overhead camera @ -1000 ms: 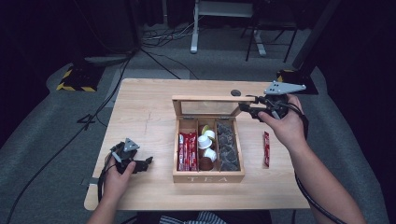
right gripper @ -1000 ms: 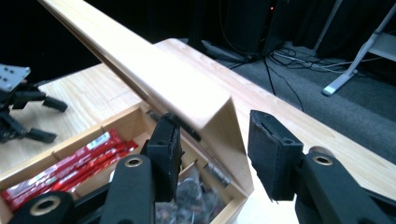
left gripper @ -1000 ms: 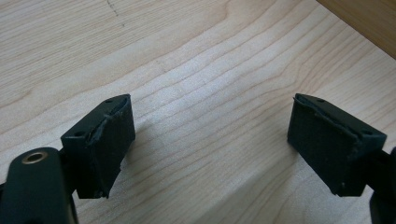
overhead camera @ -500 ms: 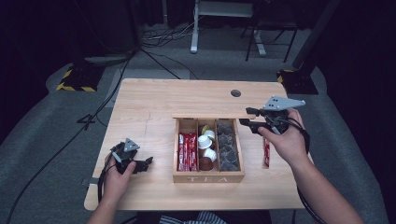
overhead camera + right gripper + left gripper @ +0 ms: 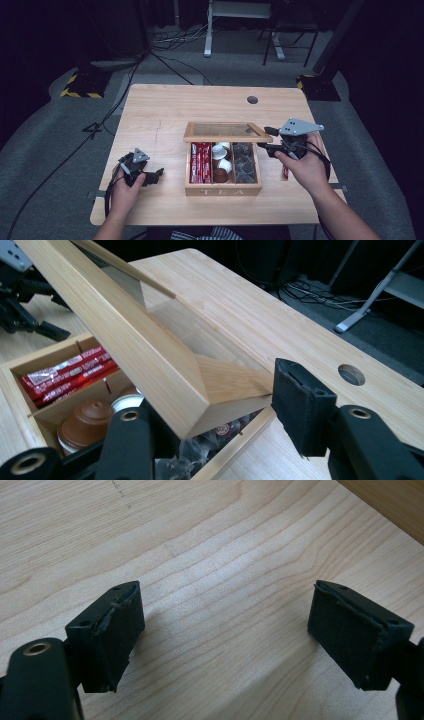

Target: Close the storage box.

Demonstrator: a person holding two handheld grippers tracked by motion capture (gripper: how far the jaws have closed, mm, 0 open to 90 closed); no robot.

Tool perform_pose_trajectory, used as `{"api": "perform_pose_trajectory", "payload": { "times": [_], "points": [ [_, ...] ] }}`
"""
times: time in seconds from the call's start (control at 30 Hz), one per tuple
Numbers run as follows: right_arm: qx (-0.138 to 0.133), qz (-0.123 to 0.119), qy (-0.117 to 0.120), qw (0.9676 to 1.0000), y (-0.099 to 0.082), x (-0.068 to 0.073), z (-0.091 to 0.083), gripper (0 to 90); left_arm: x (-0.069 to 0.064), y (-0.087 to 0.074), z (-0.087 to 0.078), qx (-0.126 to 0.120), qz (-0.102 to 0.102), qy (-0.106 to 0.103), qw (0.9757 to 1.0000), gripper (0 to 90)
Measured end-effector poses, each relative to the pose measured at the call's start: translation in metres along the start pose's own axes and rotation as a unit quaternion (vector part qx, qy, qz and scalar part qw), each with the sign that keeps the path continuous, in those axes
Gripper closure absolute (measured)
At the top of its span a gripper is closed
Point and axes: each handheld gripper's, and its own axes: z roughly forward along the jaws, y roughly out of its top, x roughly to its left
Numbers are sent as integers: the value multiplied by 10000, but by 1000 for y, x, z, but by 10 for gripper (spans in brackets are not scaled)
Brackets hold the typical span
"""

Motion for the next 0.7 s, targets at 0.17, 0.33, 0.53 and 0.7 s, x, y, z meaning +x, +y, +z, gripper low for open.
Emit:
{"api": "perform_pose_trajectory", "payload": {
  "times": [0.17,0.33,0.53,0.7],
  "points": [
    [14,-152,-53,9999,-6,7,-2,485,0,0,0,-2,-12,-5,10000,153],
    [29,-383,-136,9992,-10,17,-7,484,0,0,0,3,7,-2,10000,152],
    [101,-529,-179,9984,-19,25,-8,472,0,0,0,1,6,-2,10000,152],
    [139,-584,-203,9980,-27,31,-8,459,0,0,0,3,-3,-15,10000,151]
  ]
}}
